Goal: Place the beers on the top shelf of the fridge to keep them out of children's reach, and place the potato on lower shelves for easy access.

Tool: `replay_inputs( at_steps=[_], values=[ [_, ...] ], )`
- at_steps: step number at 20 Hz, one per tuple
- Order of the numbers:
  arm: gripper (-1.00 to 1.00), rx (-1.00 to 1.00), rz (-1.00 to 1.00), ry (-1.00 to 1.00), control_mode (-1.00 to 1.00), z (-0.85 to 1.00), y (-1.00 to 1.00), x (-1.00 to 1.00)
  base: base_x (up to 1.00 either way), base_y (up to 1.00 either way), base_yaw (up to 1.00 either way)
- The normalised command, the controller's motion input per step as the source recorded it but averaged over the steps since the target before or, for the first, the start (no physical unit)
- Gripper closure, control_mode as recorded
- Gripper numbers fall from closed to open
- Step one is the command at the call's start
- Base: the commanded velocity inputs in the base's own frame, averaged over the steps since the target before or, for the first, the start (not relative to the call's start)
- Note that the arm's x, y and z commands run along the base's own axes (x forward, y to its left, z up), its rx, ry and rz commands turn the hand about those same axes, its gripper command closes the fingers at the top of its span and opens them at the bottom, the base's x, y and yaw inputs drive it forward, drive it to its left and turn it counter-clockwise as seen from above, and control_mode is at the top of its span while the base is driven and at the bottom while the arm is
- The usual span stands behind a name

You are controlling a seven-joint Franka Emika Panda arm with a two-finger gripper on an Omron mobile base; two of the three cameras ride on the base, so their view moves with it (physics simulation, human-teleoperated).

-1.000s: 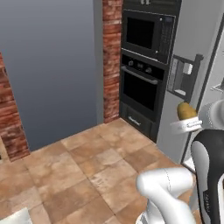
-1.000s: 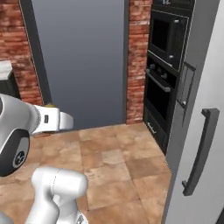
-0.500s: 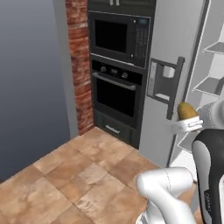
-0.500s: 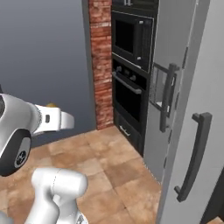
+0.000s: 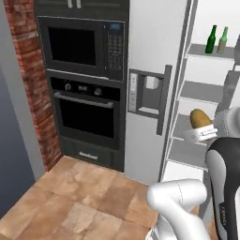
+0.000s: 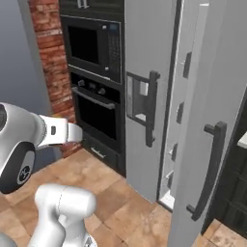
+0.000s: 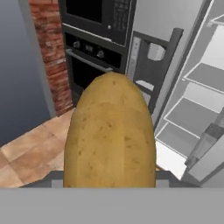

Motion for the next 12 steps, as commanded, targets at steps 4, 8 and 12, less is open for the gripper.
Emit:
replay_inputs(
  at_steps=[4,8,12],
  values=[
    [1.00,0.00,0.00,0.00,1.00,0.00,0.00,0.00,0.60,0.41,-0.57],
    [1.00,0.00,0.00,0.00,1.00,0.00,0.00,0.00,0.50,0.35,-0.56],
    [1.00,0.00,0.00,0.00,1.00,0.00,0.00,0.00,0.49,0.24,-0.53]
  ],
)
